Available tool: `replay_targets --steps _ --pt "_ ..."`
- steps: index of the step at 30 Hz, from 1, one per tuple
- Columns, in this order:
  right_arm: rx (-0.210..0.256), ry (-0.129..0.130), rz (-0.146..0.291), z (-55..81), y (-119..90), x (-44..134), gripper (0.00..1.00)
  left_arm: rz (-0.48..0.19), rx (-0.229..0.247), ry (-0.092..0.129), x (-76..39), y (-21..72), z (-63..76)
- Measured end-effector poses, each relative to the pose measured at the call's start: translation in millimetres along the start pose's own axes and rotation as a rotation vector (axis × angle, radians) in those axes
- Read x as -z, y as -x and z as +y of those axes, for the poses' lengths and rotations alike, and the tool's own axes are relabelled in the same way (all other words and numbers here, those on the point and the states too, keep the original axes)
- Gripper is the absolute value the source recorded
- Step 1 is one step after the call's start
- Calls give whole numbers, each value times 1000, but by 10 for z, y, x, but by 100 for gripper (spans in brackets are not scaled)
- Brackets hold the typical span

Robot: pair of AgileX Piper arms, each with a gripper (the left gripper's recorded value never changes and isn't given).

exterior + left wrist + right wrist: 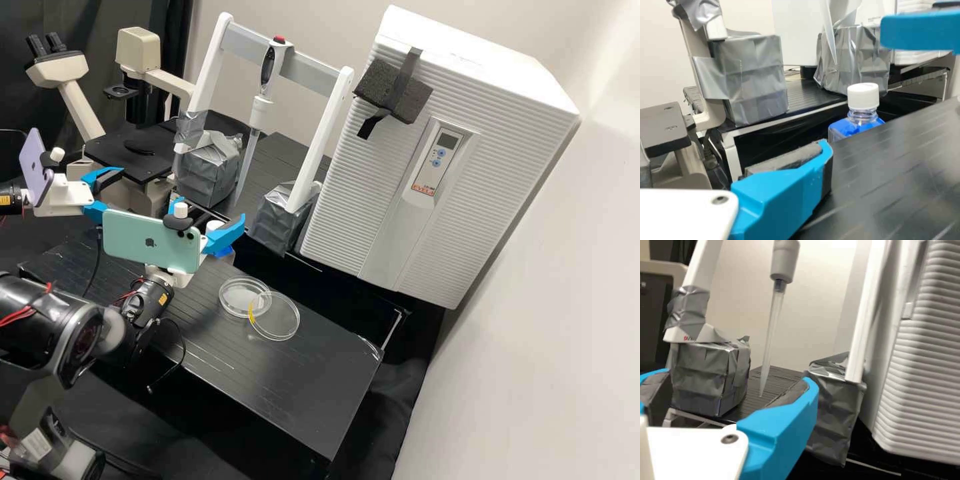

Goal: Close the bottle

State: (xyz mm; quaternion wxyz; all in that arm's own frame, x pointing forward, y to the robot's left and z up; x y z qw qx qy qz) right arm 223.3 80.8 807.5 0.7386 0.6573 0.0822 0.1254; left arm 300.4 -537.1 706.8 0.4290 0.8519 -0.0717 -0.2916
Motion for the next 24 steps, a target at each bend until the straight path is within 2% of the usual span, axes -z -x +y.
replay_targets --steps 2,4,7,10,15,16,17,18,19,24 --pt "-4 0 -5 6 18 -13 100 8 3 10 -9 8 -15" --pt "-9 0 -1 14 19 -7 100 14 0 8 -15 11 -19" --pt "-9 0 0 15 19 -5 100 20 -7 -16 -18 9 -13" --pt "-10 0 1 18 20 -3 100 28 -11 -22 -12 12 -5" --pt "-10 0 1 18 20 -3 100 43 -35 -71 -49 14 27" --pt "-10 0 1 18 20 -3 100 47 -45 -78 -56 14 34" --pt "-10 0 1 18 20 -3 100 58 -72 -98 -68 28 42" --pt "-10 0 1 18 20 -3 100 66 -80 -104 -68 37 41" --pt "-10 0 1 18 20 -3 100 73 -113 -120 -74 49 61" --pt "-10 0 1 18 20 -3 100 75 -186 -124 -60 91 107"
